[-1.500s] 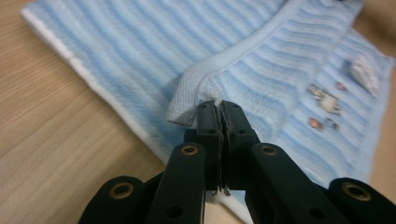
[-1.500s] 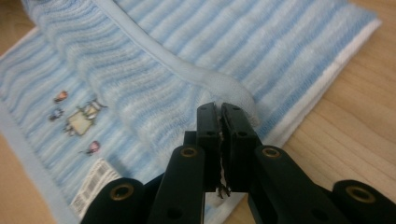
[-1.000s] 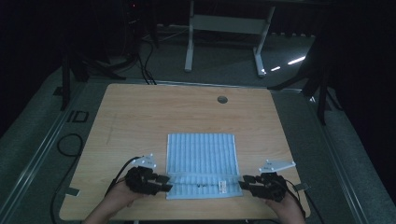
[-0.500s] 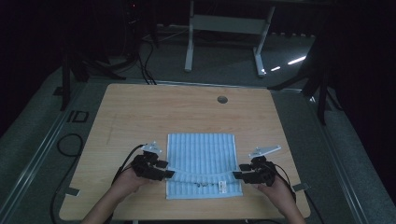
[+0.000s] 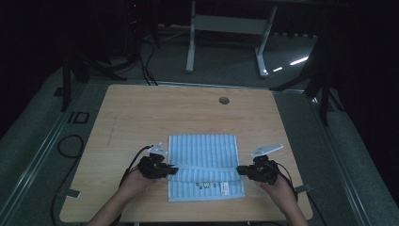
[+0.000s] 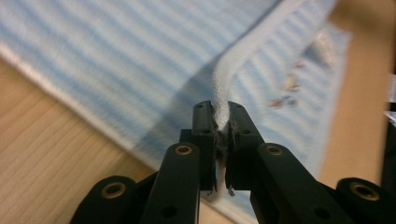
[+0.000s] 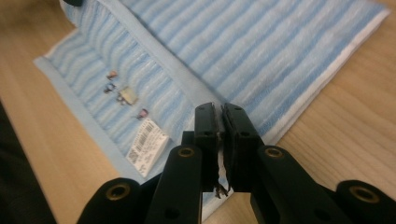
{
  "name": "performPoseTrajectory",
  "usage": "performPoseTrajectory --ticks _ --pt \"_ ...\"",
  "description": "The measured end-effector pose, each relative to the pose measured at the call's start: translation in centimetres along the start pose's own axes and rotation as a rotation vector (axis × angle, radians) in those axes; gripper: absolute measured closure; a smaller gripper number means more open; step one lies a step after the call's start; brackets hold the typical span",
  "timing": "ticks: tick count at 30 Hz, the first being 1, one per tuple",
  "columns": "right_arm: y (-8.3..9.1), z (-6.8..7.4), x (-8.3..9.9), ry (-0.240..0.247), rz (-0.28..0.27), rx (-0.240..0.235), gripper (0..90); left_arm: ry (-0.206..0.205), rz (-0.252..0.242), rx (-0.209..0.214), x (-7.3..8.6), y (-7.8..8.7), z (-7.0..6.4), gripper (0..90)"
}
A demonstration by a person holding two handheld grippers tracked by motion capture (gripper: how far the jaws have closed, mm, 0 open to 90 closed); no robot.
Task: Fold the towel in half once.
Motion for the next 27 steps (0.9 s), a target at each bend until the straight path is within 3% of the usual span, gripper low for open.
performPoseTrajectory --ticks 1,3,5,6,9,12,14,17,22,27 --pt "0.4 0.1 0.0 0.003 -0.01 0.0 84.6 -0.015 -0.02 0.004 0.0 0.4 -0.5 83.0" --pt "1.3 0.4 0.3 -0.002 -0.029 -0.01 84.5 -0.034 -0.019 0.057 0.2 1.0 -1.4 82.2" --pt "2.1 0.9 0.9 0.0 -0.039 -0.021 83.8 -0.058 0.02 0.116 0.8 1.1 -2.5 77.0" --pt "2.5 1.1 1.3 -0.003 -0.039 -0.033 81.6 -0.07 0.052 0.141 1.1 1.1 -3.0 68.4" --pt "3.1 1.8 3.1 -0.003 -0.02 -0.046 74.6 -0.065 0.093 0.162 2.1 1.0 -3.7 60.9" --pt "3.5 2.0 4.4 -0.015 0.003 -0.043 72.1 -0.054 0.092 0.163 2.7 1.3 -3.8 59.5" --pt "3.7 1.9 4.9 -0.023 0.002 -0.04 71.8 -0.036 0.084 0.147 2.9 1.5 -3.6 58.9" --pt "3.6 1.5 5.0 -0.035 0.007 -0.031 68.7 -0.004 0.092 0.088 2.9 1.7 -3.2 46.6" --pt "2.4 0.6 4.4 -0.038 0.015 -0.015 61.8 0.002 0.088 -0.004 2.5 1.6 -2.4 41.8" --pt "1.1 -0.5 2.4 -0.011 0.001 0.019 50.0 -0.012 0.097 -0.106 1.9 1.6 -0.9 41.2"
Point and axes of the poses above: each handheld gripper's, and its own axes: y roughly backward along the jaws, x roughly out of its underside, z roughly to its left, the point moved 2 cm from there along -y, roughly forward along the jaws, and after that the axes turned 11 degrees about x, right-handed, at the moved point
